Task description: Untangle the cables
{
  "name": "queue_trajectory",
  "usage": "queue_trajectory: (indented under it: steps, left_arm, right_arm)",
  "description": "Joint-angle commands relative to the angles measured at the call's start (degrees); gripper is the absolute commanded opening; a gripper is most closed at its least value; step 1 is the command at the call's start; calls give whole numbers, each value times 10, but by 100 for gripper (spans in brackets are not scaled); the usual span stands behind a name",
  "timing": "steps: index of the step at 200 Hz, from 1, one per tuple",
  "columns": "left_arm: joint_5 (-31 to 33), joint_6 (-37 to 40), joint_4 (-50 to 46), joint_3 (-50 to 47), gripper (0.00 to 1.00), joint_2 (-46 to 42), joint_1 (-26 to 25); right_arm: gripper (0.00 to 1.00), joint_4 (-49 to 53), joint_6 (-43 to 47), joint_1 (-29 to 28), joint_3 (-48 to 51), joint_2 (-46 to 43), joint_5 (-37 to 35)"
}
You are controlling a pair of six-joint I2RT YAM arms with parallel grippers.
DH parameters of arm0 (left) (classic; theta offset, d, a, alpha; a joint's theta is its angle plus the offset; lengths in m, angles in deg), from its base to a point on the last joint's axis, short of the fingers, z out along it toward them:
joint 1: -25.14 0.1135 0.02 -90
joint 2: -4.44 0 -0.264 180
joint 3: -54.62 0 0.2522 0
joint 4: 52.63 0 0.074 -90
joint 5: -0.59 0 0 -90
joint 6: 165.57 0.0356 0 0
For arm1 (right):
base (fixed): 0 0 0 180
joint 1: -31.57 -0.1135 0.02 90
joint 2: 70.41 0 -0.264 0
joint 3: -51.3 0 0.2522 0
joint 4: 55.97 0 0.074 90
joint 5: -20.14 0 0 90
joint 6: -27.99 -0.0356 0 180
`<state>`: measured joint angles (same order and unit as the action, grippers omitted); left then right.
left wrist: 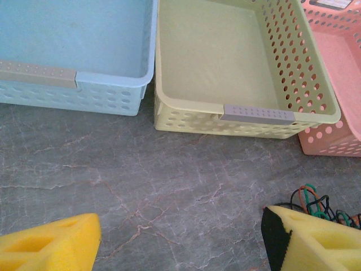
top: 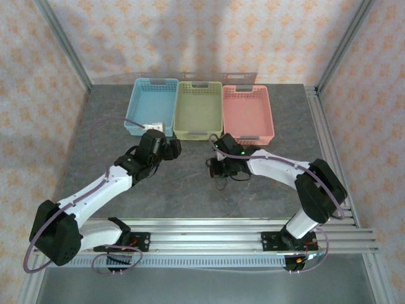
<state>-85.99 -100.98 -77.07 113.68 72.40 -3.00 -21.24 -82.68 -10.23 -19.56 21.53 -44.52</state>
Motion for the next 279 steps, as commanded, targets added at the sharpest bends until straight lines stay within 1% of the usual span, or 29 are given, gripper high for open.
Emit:
queue_trajectory:
  steps: [1, 30, 41, 51, 58, 73, 77, 87, 105, 116, 128, 141, 164, 178, 195, 212, 228, 248, 279]
  left_arm:
    - [3, 4, 5, 9, 76, -18, -6]
    - [-3, 5, 16, 1, 76, -26, -5]
    - [-6, 7, 17, -1, 76, -30, -5]
    - [-7, 7, 18, -1, 75, -31, -6]
    - [-7, 6, 18, -1, 75, -30, -5]
    - [-5, 6, 18, -2, 75, -28, -5]
    - [-6, 6, 18, -1, 75, -26, -5]
    - [-4, 6, 17, 1, 75, -24, -6]
    - [-5, 6, 16, 3, 75, -19, -5]
    - [-5, 7, 16, 4, 75, -18, -5]
    - [-5, 5, 15, 4, 75, -16, -5]
    - [-6, 5, 14, 6, 75, -14, -6]
    - [-1, 4, 7, 10, 75, -7, -6]
    - [3, 2, -2, 17, 75, 2, -5]
    - [9, 0, -4, 21, 75, 11, -5]
    - [14, -1, -5, 20, 75, 14, -6]
    - [23, -2, -4, 18, 75, 12, -5]
    - [34, -5, -4, 15, 75, 4, -5]
    - [51, -10, -1, 9, 75, -2, -5]
  right_arm:
    - [0, -61, -28, -24, -55, 24, 26]
    - [0, -150, -85, -45, -131, 79, 56]
    - [0, -182, -104, -45, -150, 104, 55]
    - [0, -184, -106, -45, -172, 128, 41]
    - [4, -182, -107, -45, -185, 144, 31]
    - [7, -182, -98, -44, -202, 171, 19]
    - [10, -181, -92, -44, -205, 177, 15]
    - [15, -180, -82, -43, -206, 185, 4]
    - [21, -186, -71, -39, -194, 192, -4]
    - [28, -191, -66, -33, -184, 190, -4]
    - [32, -192, -65, -23, -173, 184, -5]
    - [37, -199, -54, -9, -159, 172, 17]
    - [43, -215, -29, 15, -126, 139, 30]
    - [44, -212, 1, 26, -117, 129, 36]
    - [44, -181, 66, 28, -131, 132, 49]
    - [45, -158, 152, 28, -145, 146, 66]
    - [47, -158, 221, 27, -148, 160, 61]
    - [50, -163, 319, 28, -143, 179, 83]
    - [53, -173, 390, 28, -157, 219, 100]
